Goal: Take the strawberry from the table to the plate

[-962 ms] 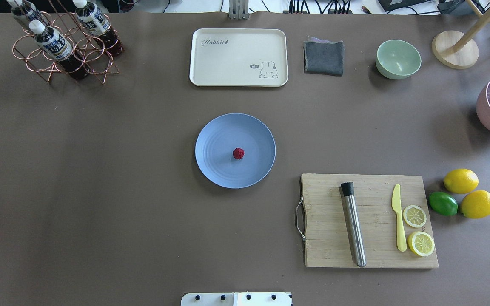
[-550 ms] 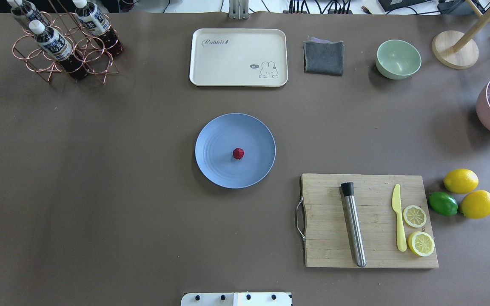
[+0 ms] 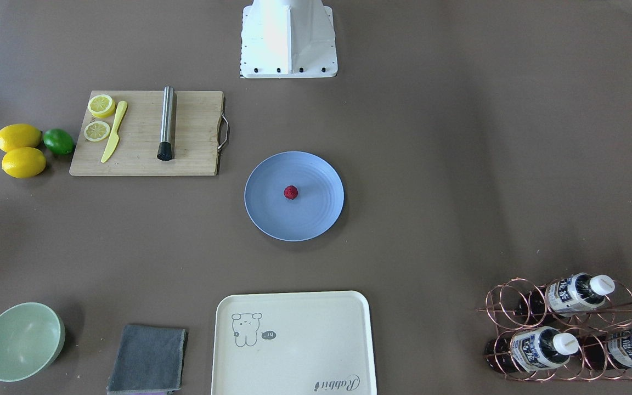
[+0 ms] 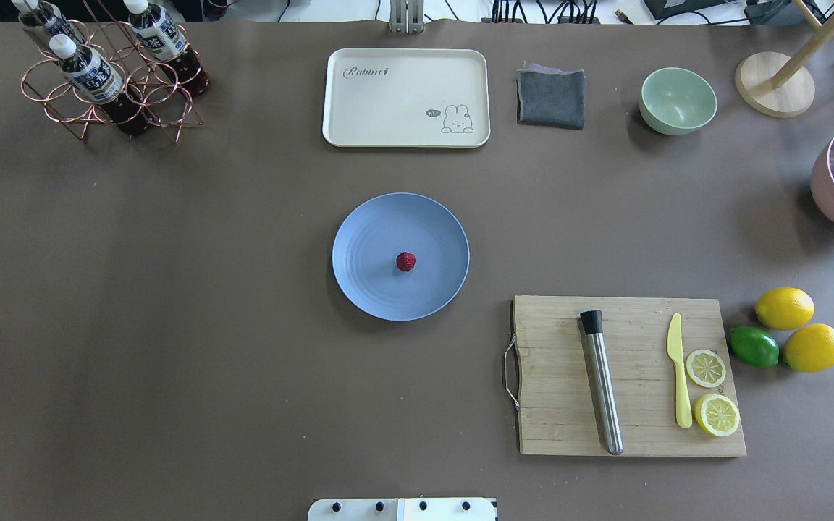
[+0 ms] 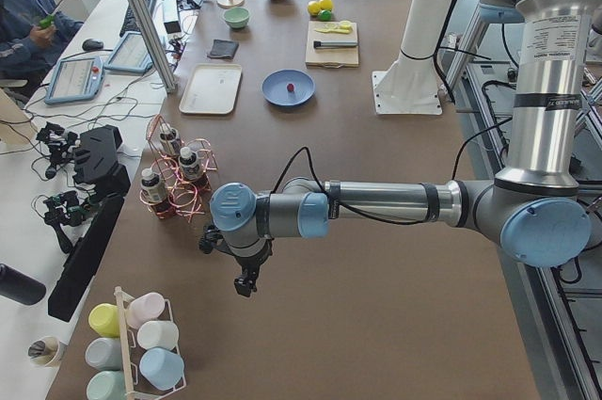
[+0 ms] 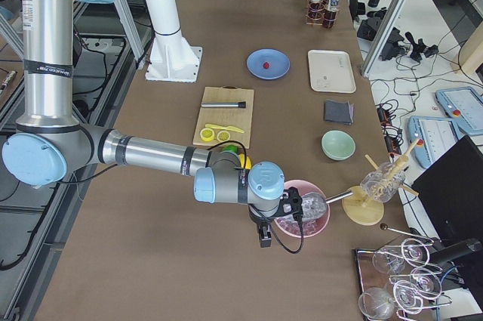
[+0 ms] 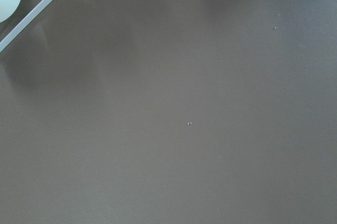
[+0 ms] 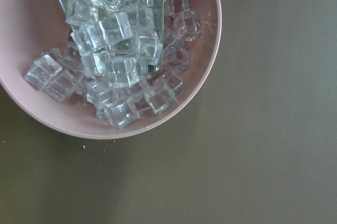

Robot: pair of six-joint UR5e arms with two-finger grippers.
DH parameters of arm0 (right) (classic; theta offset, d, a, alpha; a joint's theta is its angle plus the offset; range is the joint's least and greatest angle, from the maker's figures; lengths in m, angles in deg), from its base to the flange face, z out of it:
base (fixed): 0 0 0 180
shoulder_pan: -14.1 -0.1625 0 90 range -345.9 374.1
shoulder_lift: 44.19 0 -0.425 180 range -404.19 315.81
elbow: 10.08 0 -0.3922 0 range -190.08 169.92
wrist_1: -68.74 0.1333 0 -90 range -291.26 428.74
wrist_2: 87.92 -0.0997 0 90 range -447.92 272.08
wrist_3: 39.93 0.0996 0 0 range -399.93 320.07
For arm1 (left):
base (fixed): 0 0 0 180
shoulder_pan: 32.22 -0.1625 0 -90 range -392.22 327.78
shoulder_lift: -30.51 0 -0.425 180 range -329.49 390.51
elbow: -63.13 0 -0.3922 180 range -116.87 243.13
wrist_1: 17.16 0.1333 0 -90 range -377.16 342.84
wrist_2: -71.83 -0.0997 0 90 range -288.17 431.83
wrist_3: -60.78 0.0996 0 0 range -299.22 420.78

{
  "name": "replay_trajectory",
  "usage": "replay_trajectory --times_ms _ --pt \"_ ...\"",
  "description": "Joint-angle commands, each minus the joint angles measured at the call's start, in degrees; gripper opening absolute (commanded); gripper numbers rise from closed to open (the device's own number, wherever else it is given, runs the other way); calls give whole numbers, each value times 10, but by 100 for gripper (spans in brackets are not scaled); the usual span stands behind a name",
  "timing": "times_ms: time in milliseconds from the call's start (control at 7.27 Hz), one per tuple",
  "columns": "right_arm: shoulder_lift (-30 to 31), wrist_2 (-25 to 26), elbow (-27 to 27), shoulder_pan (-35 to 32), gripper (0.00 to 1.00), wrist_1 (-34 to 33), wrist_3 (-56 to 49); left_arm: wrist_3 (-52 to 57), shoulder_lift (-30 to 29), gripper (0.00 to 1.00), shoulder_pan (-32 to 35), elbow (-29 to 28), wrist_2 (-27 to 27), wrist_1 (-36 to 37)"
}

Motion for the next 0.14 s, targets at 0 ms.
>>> replay_trajectory --times_ms 0 --pt "0 0 -1 0 100 0 1 0 0 98 0 0 0 0"
